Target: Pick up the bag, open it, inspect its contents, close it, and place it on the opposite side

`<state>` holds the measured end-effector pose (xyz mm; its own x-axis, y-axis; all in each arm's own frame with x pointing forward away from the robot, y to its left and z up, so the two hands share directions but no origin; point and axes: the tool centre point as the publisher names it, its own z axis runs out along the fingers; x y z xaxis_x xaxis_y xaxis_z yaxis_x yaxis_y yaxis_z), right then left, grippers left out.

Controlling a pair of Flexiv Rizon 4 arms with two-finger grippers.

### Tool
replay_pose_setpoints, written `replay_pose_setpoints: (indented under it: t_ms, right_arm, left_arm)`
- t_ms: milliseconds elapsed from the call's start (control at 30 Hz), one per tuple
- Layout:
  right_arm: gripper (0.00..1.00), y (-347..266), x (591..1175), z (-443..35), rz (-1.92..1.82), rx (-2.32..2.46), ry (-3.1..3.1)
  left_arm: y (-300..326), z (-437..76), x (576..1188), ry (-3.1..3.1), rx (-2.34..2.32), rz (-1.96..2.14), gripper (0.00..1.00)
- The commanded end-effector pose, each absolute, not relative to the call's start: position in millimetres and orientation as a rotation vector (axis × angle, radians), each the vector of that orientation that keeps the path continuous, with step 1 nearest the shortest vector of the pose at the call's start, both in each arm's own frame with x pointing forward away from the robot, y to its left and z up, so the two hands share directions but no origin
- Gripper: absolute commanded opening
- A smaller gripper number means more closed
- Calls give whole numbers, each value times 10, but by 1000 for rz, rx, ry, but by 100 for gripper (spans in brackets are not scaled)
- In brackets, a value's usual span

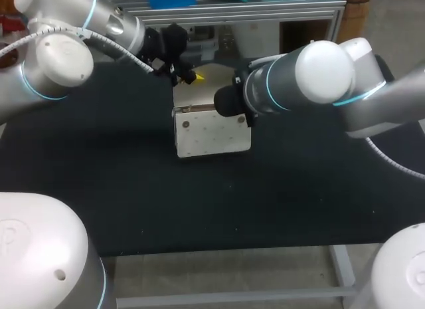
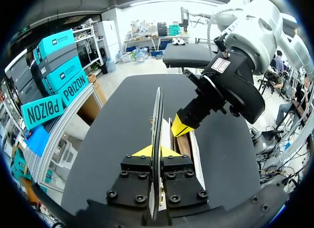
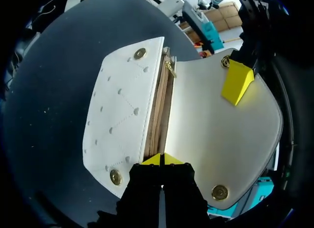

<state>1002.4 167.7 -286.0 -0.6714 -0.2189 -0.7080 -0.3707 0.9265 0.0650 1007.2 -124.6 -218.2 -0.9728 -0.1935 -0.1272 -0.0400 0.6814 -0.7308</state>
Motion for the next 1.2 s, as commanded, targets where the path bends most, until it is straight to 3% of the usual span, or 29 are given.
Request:
replay_pose_setpoints:
  t_ms: [33,800,1200]
  right_arm:
    - [0,1690,10022,-2880,259,-413,2325]
    - [0,1659,9861,-3096,255,-435,2392]
    - [0,1675,10077,-3180,281,-440,2428]
  left_arm:
    - [-1250,-2184,10051,2689,-199,-1172,0]
    - [-1222,-2170,10079,2620,-281,-1197,0]
    - [-1241,-2141,9957,2632,-228,-1259,0]
